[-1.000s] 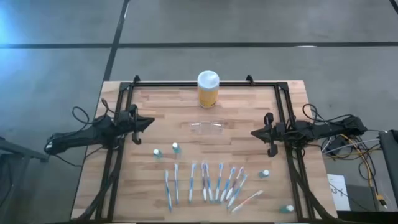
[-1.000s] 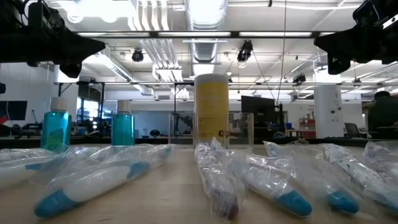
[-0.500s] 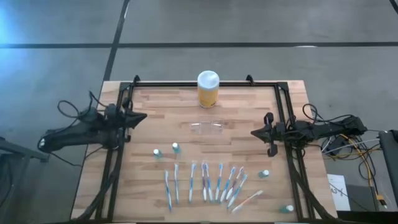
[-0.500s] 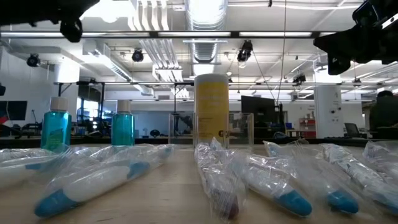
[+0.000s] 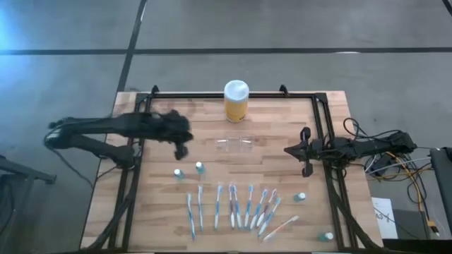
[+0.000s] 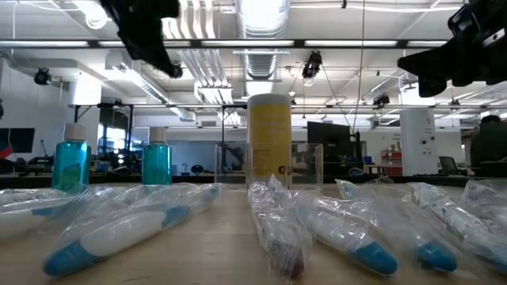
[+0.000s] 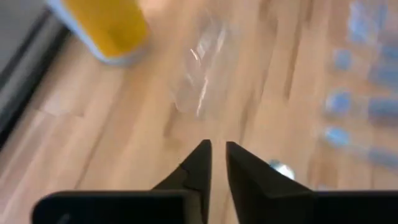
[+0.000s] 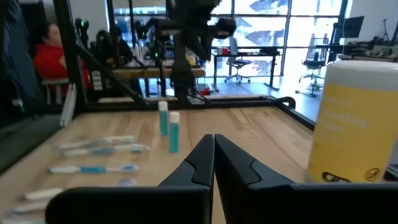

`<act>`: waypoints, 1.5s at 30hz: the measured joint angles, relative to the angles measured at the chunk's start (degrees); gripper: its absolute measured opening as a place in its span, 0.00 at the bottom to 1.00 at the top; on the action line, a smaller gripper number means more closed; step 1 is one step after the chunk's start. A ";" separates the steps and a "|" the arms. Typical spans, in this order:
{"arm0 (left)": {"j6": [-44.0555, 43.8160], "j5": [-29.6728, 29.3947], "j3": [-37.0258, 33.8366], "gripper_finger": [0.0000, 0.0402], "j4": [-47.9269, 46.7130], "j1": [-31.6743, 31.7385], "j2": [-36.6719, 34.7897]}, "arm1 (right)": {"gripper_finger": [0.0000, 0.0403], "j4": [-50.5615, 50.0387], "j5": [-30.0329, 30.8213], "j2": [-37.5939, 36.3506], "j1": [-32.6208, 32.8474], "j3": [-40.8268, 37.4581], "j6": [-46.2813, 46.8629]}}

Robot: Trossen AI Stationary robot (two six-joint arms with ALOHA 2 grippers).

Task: Pick & Place toothbrushing station
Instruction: Put the blue mouthwash into the middle of the transparent organizer

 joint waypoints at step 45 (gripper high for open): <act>-9.34 0.33 13.33 0.76 -13.91 -11.64 32.14 | 0.02 2.01 2.73 -0.08 0.00 0.00 -1.00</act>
